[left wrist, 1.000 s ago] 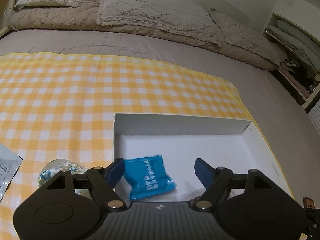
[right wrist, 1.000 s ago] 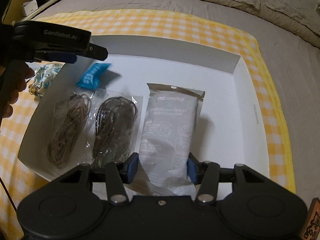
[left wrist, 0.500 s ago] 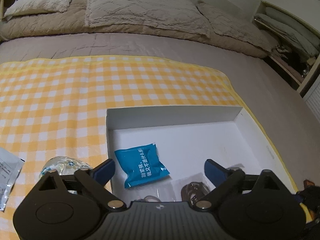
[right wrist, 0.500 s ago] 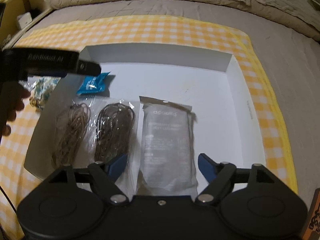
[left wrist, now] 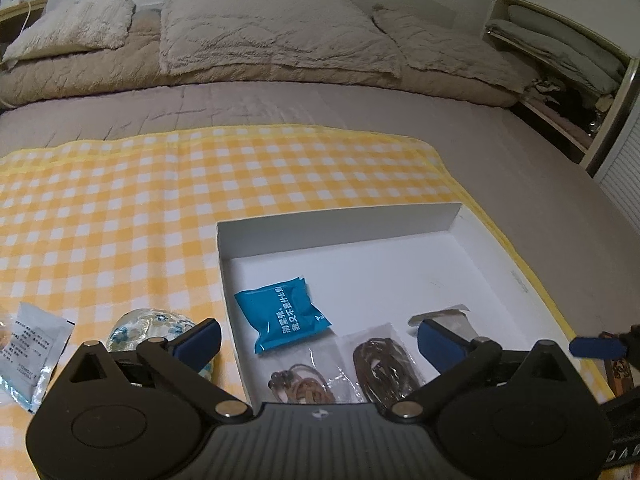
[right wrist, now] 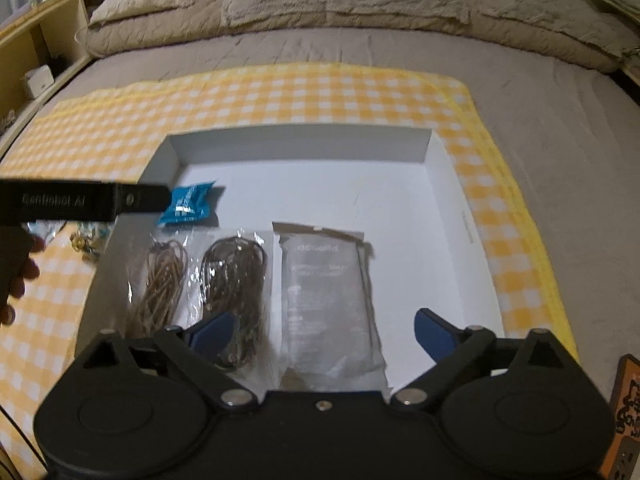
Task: Organize soft objects
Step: 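Withdraw both tools from the tray toward the remaining items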
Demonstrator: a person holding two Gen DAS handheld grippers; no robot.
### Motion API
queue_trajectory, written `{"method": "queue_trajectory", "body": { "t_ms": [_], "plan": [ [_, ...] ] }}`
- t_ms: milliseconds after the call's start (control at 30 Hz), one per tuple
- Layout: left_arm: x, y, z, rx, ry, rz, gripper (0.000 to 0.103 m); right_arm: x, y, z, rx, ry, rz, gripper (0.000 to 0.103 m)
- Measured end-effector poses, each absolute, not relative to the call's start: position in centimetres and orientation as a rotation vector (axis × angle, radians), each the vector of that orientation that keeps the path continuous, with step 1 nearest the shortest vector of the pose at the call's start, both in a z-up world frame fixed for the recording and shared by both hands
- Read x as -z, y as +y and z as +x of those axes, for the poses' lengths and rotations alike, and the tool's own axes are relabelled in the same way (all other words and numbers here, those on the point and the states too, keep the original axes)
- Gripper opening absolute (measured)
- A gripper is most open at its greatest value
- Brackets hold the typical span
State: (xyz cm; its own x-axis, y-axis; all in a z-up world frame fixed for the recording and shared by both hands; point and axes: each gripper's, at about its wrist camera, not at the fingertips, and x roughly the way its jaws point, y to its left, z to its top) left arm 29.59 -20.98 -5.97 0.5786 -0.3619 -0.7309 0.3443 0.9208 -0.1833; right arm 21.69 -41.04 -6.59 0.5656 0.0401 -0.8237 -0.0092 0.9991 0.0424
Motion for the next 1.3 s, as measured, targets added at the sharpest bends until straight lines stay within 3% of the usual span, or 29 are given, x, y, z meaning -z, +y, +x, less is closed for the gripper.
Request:
{"method": "queue_trajectory", "body": {
  "t_ms": [800, 1300],
  "plan": [
    [1.3, -18.9, 22.7, 0.468, 0.758, 0.017, 0.103, 1.4, -40.9, 17.8, 0.042, 0.781, 0.097, 0.103],
    [-0.5, -12.7, 21.6, 0.371, 0.663, -0.031, 0.103, -0.1, -39.1, 17.0, 0.054, 0.619, 0.125, 0.103]
  ]
}}
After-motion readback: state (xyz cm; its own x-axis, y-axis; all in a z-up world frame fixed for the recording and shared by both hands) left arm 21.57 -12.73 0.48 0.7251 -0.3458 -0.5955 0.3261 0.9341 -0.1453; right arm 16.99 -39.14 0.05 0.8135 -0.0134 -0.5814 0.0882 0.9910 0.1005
